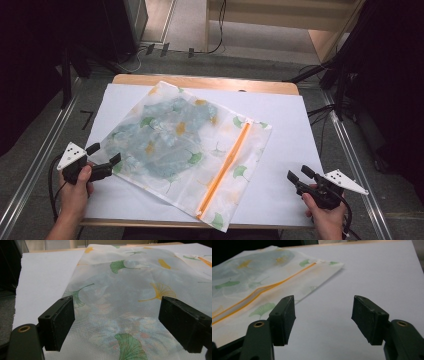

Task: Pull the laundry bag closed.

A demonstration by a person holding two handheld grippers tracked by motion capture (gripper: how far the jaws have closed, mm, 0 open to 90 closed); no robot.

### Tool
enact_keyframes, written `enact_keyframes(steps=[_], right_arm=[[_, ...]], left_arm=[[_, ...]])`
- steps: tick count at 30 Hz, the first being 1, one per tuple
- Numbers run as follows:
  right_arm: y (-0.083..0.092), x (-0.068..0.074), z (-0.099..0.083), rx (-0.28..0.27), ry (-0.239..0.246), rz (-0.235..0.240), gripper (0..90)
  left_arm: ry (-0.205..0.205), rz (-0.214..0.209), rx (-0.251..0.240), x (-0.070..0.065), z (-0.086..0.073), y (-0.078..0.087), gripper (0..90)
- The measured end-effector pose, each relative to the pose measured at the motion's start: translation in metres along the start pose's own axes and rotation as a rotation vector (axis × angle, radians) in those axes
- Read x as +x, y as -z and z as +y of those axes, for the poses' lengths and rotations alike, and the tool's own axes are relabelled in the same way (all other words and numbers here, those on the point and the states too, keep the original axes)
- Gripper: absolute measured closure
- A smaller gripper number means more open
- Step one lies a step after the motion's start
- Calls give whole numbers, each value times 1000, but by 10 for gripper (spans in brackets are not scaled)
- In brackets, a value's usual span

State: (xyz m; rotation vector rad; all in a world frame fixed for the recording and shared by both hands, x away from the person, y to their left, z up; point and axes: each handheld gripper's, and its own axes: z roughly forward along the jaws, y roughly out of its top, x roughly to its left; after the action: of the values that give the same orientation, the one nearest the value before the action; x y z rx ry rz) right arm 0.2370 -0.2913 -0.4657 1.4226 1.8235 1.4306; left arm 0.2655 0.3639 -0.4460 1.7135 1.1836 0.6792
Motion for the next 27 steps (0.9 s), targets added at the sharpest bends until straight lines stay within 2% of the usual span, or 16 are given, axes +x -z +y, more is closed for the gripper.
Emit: enact_keyframes(steps=[2, 3, 4, 5, 7, 10, 13, 14, 15, 16, 18, 19, 22, 23, 24, 27], right_arm=[[-2, -1, 0, -15, 0, 14, 353], [-4, -1, -1, -5, 0, 26, 354], [-10, 1, -1, 35, 5, 30, 375], [-12, 2, 0, 60, 13, 11, 387], [-16, 6, 0, 68, 20, 25, 386], [-17, 16, 1, 71, 50, 37, 387], [-17, 23, 1, 80, 59, 49, 385], [-17, 30, 0, 91, 48, 59, 377], [-17, 30, 0, 91, 48, 59, 377], [-15, 37, -2, 102, 64, 55, 377], [-15, 41, -3, 107, 74, 50, 370], [-15, 47, -3, 113, 81, 48, 374], [-16, 52, -3, 115, 75, 54, 376], [-19, 57, -2, 120, 66, 62, 384], [-21, 61, -3, 125, 63, 69, 384], [-27, 71, -5, 144, 85, 70, 385]], left_arm=[[-5, 4, 10, 0, 0, -1, 137], [-8, 4, 18, 1, 0, -3, 137], [-13, 5, 27, 0, 0, -4, 137], [-24, 9, 29, -2, 1, -4, 137], [-34, 18, 35, -5, 2, -2, 137], [-42, 69, 72, -7, 6, -3, 138], [-9, 52, 57, -1, 8, -3, 128], [11, 68, 48, 6, 11, -2, 127], [11, 68, 48, 6, 11, -2, 133], [22, 73, 43, 10, 12, -1, 133], [60, 63, 56, 18, 13, 0, 135], [62, 79, 80, 25, 16, 0, 137], [78, 105, 90, 32, 18, 2, 139], [104, 110, 76, 36, 18, 4, 147], [165, 113, 75, 46, 17, 6, 147], [193, 102, 102, 52, 13, 6, 211]])
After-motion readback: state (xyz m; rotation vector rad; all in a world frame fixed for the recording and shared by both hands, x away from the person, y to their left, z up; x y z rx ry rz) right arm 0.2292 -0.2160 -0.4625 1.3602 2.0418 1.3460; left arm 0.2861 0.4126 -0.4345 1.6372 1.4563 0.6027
